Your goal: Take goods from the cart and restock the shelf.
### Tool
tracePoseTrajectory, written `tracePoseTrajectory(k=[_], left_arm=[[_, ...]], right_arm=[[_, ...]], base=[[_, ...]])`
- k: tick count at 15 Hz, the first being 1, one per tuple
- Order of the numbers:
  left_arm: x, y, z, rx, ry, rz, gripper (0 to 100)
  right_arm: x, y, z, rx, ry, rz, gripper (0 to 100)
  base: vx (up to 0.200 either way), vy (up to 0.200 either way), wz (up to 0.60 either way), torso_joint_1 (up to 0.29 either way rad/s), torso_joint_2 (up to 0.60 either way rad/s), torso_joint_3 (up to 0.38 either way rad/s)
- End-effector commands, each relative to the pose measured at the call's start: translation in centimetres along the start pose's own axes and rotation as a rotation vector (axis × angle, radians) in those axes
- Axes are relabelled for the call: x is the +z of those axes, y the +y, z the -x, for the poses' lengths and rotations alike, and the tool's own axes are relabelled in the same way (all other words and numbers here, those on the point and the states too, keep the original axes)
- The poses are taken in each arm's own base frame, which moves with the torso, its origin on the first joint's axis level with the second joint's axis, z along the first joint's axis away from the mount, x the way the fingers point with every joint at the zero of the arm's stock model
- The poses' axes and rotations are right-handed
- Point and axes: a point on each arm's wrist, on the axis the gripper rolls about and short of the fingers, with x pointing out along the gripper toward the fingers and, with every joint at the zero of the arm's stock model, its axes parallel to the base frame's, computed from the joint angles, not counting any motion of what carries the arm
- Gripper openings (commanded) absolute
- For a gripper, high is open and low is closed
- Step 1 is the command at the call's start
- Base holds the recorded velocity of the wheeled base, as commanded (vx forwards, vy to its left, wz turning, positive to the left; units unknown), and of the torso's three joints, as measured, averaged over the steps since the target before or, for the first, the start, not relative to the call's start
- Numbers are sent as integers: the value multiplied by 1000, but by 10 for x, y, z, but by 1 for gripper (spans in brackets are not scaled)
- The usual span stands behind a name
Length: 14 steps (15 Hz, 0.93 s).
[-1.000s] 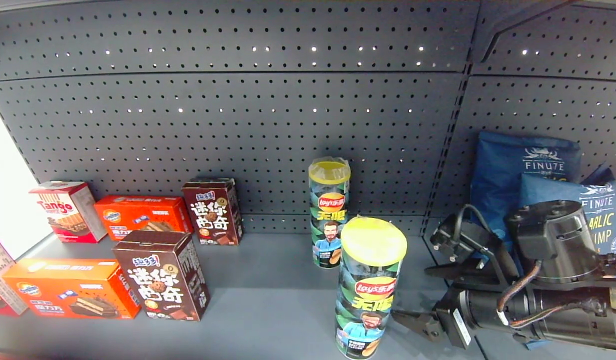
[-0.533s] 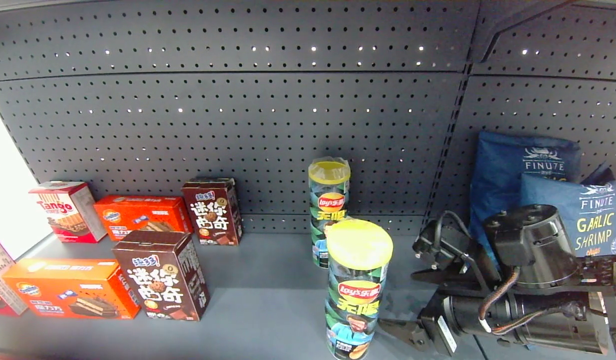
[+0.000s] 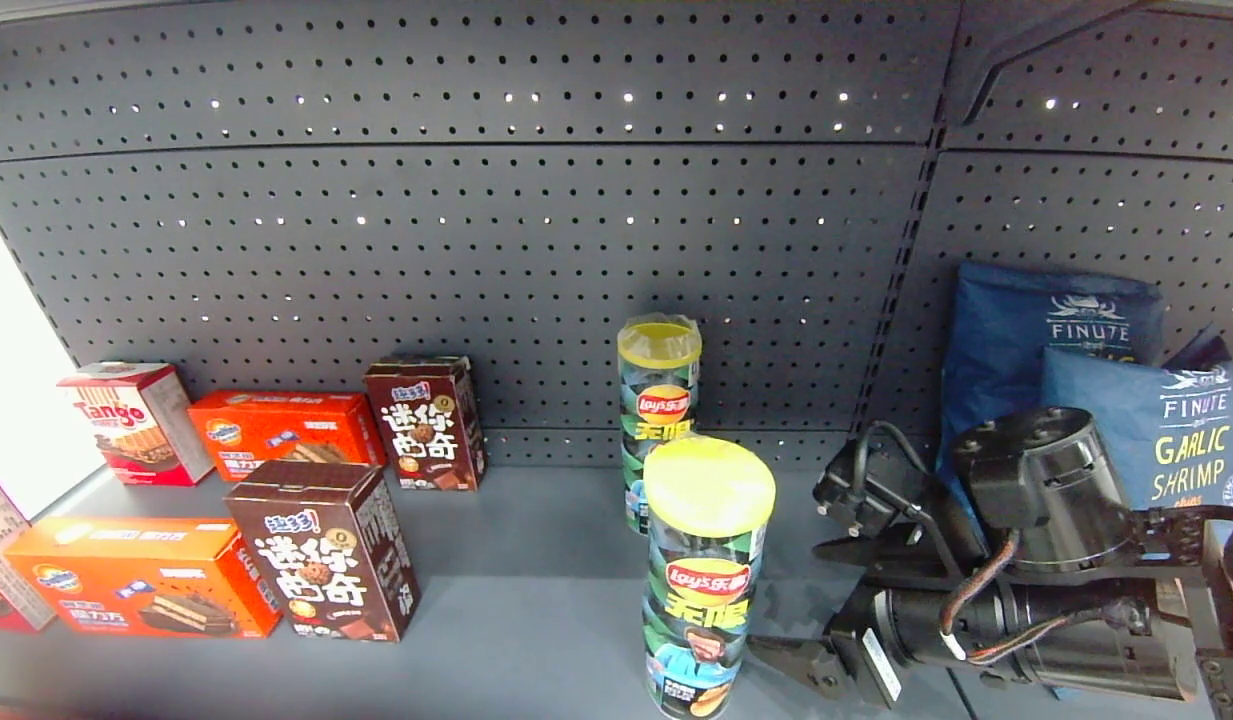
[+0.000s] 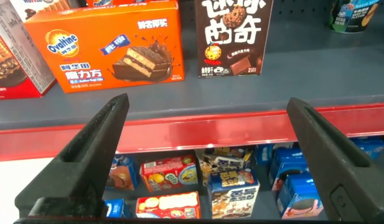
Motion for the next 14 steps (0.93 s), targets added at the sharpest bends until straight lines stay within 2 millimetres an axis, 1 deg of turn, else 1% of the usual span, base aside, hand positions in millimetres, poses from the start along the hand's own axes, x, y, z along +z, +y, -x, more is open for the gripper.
tracePoseTrajectory(k=[1,5,8,10,14], left_arm=[[0,0,0,0,2,0,100],[0,0,0,0,2,0,100],[0,0,0,2,2,1,100],[0,0,0,2,0,1,100],[0,0,0,0,2,1,100]], right_arm=[[2,0,1,0,-8,1,100],[7,0,-5,2,-13,3,100],[10,1,-14,7,-2,5,100],[10,1,-14,7,-4,5,100],[10,0,-5,0,-20,2,100]], base=[[0,0,0,0,0,0],[0,0,0,0,0,0],[0,0,0,0,0,0],[0,0,0,0,0,0],[0,0,0,0,0,0]])
